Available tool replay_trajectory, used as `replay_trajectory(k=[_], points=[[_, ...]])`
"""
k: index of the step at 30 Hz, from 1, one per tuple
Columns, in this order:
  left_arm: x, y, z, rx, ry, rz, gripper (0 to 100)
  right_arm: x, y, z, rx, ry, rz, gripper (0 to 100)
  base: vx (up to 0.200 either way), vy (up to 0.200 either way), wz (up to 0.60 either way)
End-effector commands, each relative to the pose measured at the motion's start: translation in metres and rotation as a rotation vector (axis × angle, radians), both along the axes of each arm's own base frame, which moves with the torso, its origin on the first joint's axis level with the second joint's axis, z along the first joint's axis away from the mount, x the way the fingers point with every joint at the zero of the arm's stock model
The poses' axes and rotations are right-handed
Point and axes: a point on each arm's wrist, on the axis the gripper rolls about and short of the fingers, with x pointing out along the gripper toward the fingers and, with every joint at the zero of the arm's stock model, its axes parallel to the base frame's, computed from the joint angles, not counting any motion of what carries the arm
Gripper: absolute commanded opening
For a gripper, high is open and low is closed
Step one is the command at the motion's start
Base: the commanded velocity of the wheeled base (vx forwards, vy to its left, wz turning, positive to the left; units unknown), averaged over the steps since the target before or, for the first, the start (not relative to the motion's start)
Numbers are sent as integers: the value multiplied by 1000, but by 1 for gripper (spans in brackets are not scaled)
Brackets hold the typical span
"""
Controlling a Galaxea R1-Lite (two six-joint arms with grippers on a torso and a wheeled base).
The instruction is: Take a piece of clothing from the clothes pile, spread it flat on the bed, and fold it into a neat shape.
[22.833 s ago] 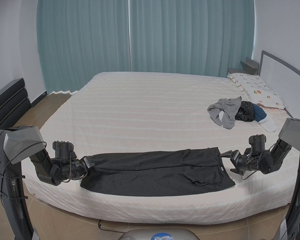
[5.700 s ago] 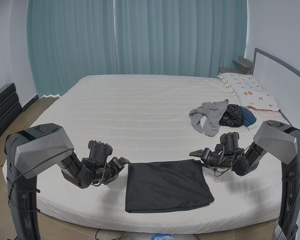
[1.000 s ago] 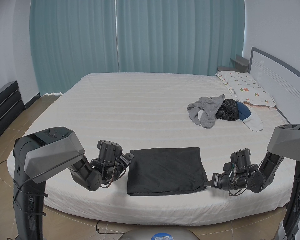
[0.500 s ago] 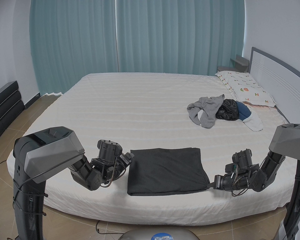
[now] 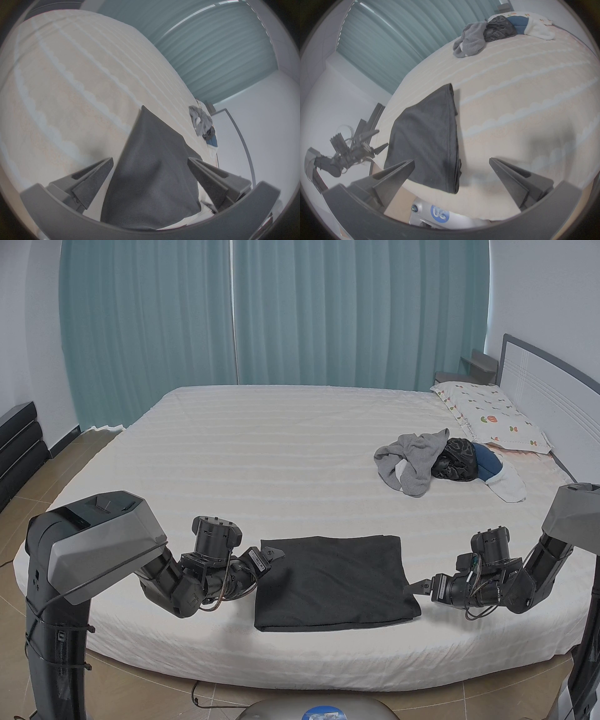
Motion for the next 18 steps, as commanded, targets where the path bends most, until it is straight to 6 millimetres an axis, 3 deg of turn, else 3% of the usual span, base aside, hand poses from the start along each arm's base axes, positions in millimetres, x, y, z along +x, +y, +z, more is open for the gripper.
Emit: replay_trajectory(k=[1,18], points=[[2,1,-16,62,-5,-49,100,11,-3,3,33,-14,-36,100,0,0,0],[13,-8,-27,88,-30,-76,100,15,-2,9,127,-8,-33,100,0,0,0]])
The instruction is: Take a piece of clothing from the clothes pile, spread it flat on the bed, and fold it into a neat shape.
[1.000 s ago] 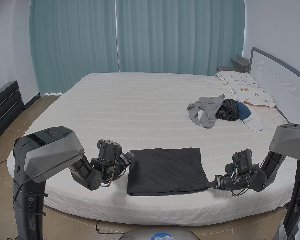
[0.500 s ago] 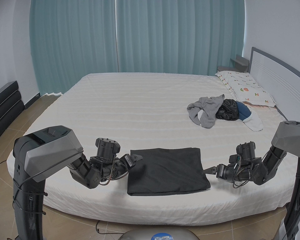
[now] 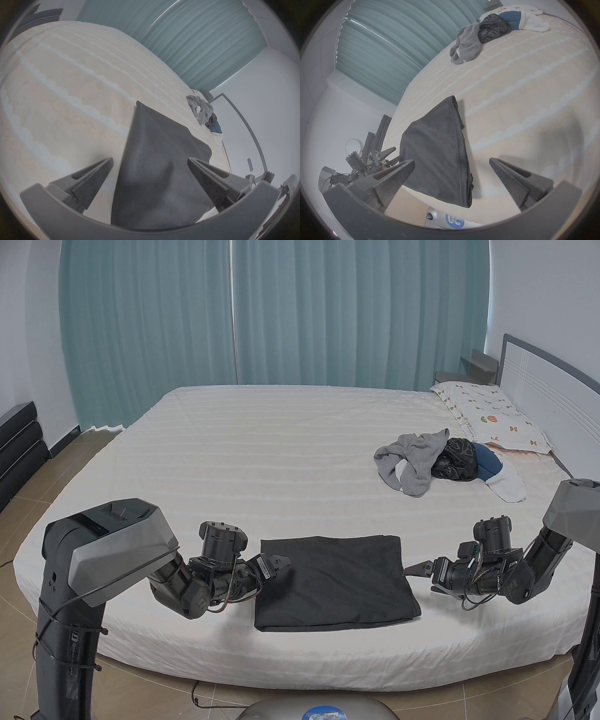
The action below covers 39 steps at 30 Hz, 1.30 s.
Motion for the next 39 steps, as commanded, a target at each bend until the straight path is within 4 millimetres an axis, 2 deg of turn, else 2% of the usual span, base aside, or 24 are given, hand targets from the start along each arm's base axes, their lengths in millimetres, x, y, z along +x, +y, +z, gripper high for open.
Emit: replay_trajectory(k=[1,2,22,36,39], points=[[1,-1,-6,4,11,0,100,0,0,1,3,-4,1,100,0,0,0],[4,-2,-4,0,4,1,0,0,0,2,4,-6,1,100,0,0,0],[4,1,-1,-15,6,44,0,5,-11,4,27,-33,-40,100,0,0,0],[4,3,3,-44,20,71,0,7,-10,5,41,-33,-50,100,0,0,0],[4,3,5,-57,24,81,0,8,-10,4,41,-31,-50,100,0,200,0]])
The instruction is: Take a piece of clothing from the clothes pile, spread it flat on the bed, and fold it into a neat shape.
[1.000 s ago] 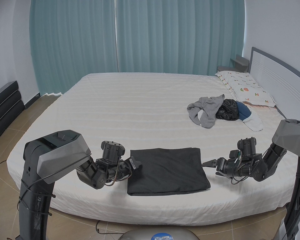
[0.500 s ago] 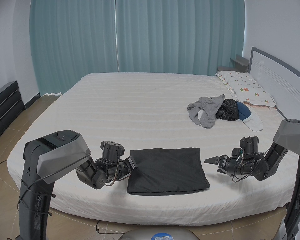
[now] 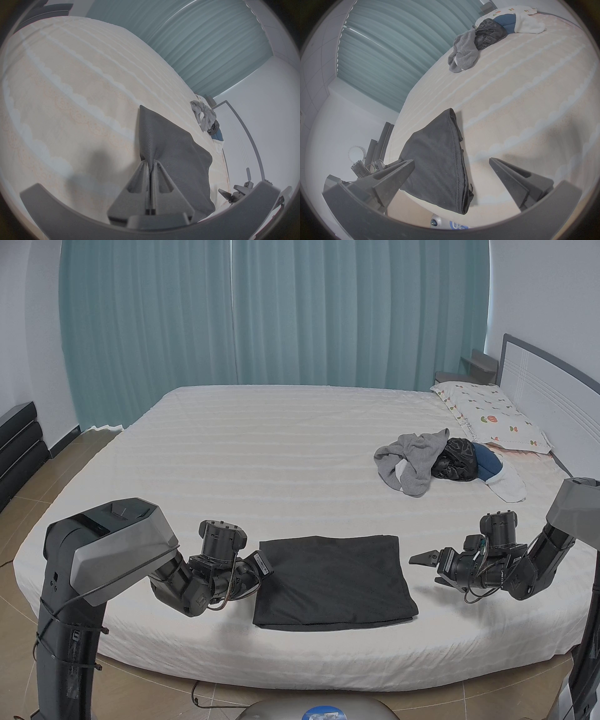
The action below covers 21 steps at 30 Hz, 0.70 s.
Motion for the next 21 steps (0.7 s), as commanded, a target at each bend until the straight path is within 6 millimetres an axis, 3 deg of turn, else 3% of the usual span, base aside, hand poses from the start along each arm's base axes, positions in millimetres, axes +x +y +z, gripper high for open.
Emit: replay_trajectory(k=[1,21], points=[[0,1,4,-10,-4,7,0,1,0,-1,0,2,1,100,0,200,0],[-2,8,6,-9,4,23,0,0,3,-7,-3,18,8,100,0,200,0]])
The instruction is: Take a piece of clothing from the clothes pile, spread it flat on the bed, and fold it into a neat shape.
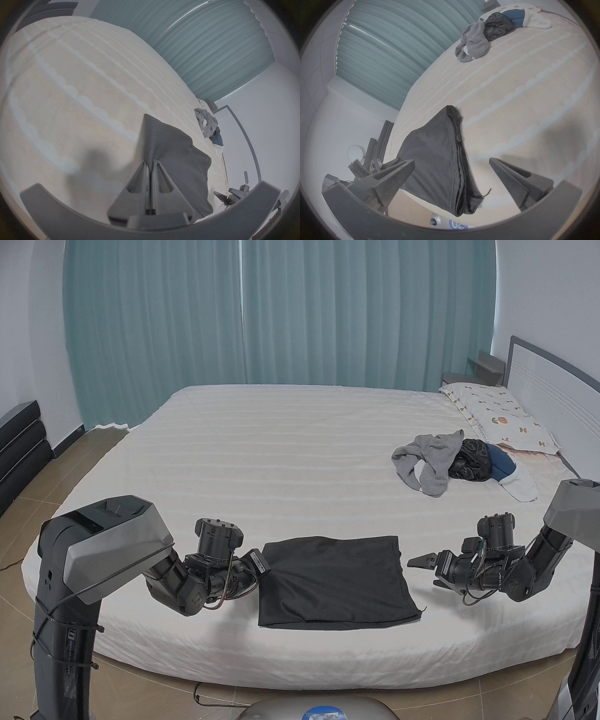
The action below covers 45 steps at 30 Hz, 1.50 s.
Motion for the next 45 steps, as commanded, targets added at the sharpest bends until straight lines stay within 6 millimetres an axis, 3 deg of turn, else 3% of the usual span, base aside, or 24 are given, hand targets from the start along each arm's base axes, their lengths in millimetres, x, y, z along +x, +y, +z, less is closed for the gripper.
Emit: replay_trajectory(k=[1,27,40,41,45], points=[[0,1,1,0,-1,3,0,0,1,-1,0,3,2,100,0,200,0],[-2,3,0,2,8,6,0,0,0,-2,0,6,2,100,0,200,0],[-7,-1,1,1,14,-8,0,0,1,-1,0,3,2,100,0,0,0],[-8,-2,1,-1,17,-7,100,0,1,-1,0,1,2,100,0,0,0],[-8,-2,1,-9,20,-1,100,0,1,-2,0,4,3,100,0,0,0]])
